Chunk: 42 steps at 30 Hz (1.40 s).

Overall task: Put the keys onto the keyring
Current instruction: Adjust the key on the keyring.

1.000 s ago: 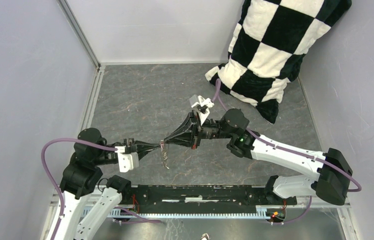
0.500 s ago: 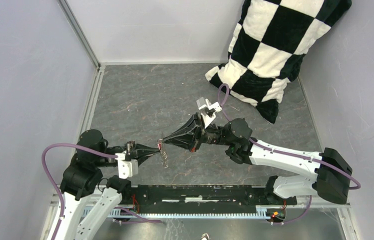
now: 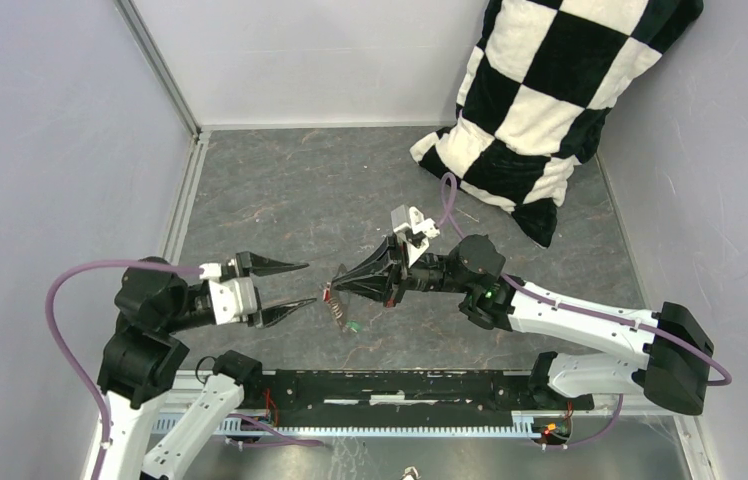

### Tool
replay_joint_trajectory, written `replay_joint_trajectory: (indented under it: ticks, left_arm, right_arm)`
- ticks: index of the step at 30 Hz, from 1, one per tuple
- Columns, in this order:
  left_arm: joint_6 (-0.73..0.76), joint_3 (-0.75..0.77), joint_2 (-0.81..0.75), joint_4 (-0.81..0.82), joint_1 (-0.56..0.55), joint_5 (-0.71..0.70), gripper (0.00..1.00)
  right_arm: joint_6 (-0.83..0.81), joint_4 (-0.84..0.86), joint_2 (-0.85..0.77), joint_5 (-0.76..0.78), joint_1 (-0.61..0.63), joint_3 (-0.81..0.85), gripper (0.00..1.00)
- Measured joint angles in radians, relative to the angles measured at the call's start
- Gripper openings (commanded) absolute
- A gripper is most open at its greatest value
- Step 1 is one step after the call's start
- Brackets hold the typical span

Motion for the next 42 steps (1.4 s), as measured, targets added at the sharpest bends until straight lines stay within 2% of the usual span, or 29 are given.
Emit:
replay_joint_trajectory:
  ticks: [5,11,18,20,23,24,25,27,30,32,37,42]
  left_arm:
    - [-0.068,-0.012,0.061,0.012,0.000,0.013,0.53]
    - [-0.073,-0.016,0.134,-0.003,0.000,0.057,0.40]
    - [-0.072,-0.014,0.145,-0.033,0.000,0.099,0.25]
    - [-0.072,-0.013,0.145,-0.041,0.000,0.112,0.19]
    - [-0.072,-0.013,0.144,-0.050,0.000,0.124,0.03]
    - [-0.071,-0.013,0.144,-0.050,0.000,0.129,0.02]
    - [-0.071,-0.013,0.144,-0.051,0.000,0.132,0.02]
    - [-0.071,-0.013,0.144,-0.052,0.000,0.134,0.02]
    - [-0.071,-0.012,0.144,-0.056,0.000,0.134,0.02]
    - [-0.068,-0.011,0.144,-0.058,0.000,0.133,0.02]
    - [-0.045,-0.011,0.145,-0.076,0.000,0.113,0.02]
    - [-0.032,-0.011,0.156,-0.079,0.000,0.095,0.02]
  right_arm:
    - [-0.029,-0.010,0.000,-0.026,0.000,0.000,0.00]
    - [-0.038,-0.003,0.000,-0.043,0.000,0.000,0.00]
    - [-0.037,0.031,0.000,-0.044,0.000,0.000,0.00]
    - [-0.037,0.039,0.000,-0.044,0.000,0.000,0.00]
    - [-0.037,0.050,0.000,-0.044,0.000,0.000,0.00]
    - [-0.036,0.051,0.000,-0.044,0.000,0.000,0.00]
    - [-0.036,0.052,0.000,-0.044,0.000,0.000,0.06]
    - [-0.039,0.042,0.000,-0.048,0.000,0.004,0.25]
    - [-0.085,-0.075,0.000,-0.046,0.000,0.061,0.40]
    - [-0.145,-0.202,0.000,-0.042,0.000,0.130,0.44]
    - [-0.332,-0.582,0.019,-0.040,-0.001,0.381,0.38]
    - [-0.488,-0.882,0.092,-0.048,-0.001,0.605,0.34]
